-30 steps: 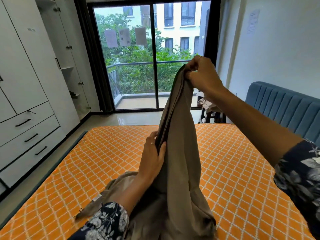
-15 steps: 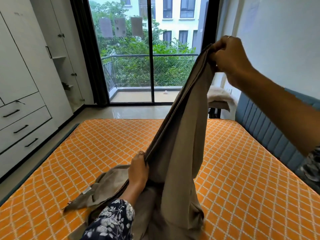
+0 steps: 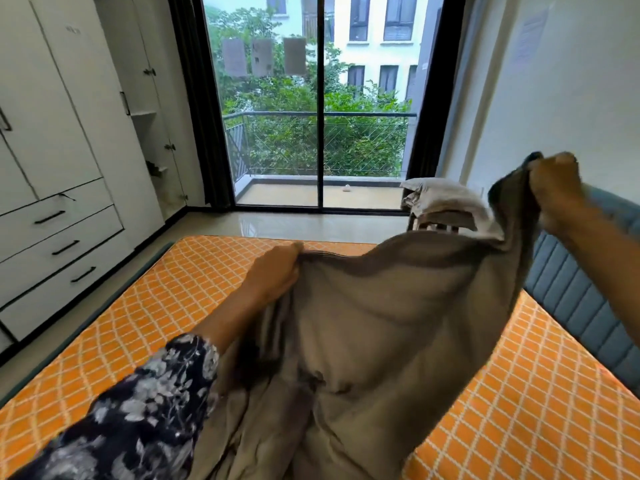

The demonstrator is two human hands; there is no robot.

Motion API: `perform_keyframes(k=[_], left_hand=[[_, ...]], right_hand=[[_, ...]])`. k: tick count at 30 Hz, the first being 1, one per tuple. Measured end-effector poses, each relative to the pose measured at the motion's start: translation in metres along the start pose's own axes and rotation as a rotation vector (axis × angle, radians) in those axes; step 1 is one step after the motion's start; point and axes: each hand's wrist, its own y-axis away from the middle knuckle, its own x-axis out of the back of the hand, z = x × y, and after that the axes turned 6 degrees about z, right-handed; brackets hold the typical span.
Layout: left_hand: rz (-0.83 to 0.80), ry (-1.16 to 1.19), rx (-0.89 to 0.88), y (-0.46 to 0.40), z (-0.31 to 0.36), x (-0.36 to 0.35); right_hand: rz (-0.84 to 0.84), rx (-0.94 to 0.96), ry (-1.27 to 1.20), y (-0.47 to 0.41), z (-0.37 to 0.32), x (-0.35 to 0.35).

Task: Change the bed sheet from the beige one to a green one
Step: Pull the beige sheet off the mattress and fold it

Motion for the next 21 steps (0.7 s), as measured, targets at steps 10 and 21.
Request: perform_keyframes(k=[10, 21], left_hand=[[-0.159, -0.111, -0.344, -0.044, 0.050, 0.047], [0.030, 0.327, -0.246, 0.005, -0.005, 0.026]], right_hand=[[-1.053, 0.308, 0.209, 0.192, 0.024, -0.106], [-0.801, 0.371, 0.268, 0.196, 0.017, -0.131]])
